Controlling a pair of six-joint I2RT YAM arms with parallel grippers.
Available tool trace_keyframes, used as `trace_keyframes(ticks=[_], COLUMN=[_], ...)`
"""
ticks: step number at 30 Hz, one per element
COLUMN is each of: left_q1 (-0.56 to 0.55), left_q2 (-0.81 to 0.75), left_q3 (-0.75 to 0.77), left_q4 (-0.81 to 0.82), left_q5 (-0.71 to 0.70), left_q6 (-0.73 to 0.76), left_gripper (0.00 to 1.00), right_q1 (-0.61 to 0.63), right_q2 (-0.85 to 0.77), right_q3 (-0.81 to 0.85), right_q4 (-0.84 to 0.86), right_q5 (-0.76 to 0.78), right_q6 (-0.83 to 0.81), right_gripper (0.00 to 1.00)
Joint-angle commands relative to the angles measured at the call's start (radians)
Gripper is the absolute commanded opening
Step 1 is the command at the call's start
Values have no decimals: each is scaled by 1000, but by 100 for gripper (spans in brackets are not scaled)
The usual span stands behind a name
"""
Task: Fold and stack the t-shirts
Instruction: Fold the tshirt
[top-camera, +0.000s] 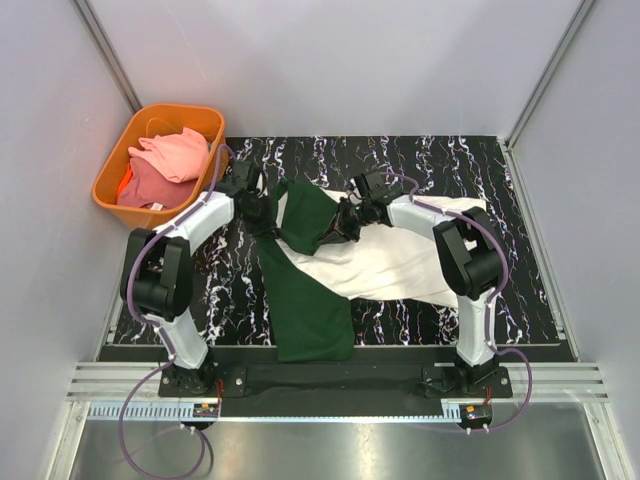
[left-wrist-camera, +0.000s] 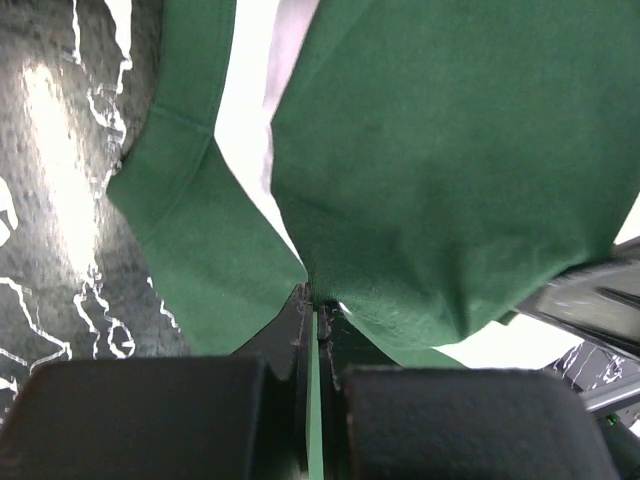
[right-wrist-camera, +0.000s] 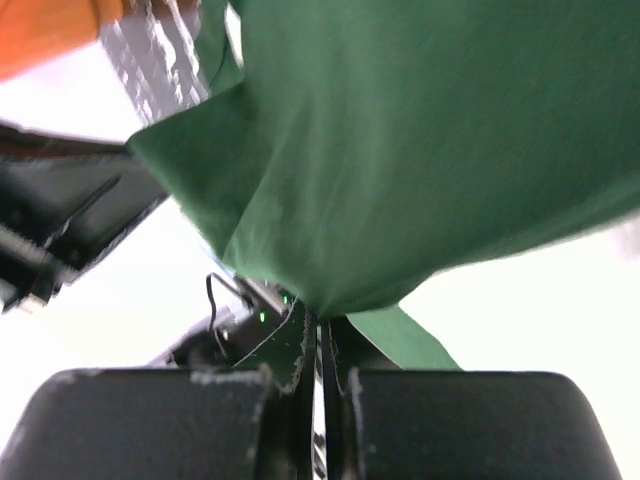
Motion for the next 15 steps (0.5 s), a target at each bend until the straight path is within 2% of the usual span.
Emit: trace_keyframes(ticks=[1,4,15], left_q1=[3,2,-17], left_q2=[-62,-80,-143], left_q3=[-26,-61,-155], left_q4=[-8,-15,-17], left_q5=[13,25,50], left_q6=[-5,-16,-54], left_gripper=[0,0,0], right_q1=[-27,-42,-88], right_q2=[-67,-70,-64], right_q3=[-40,-68,-76], right_q4=[-64,-72,-161], right_q5=[-98,-147,-156], right_q6=[-88,-109,-216], right_gripper=[0,0,0])
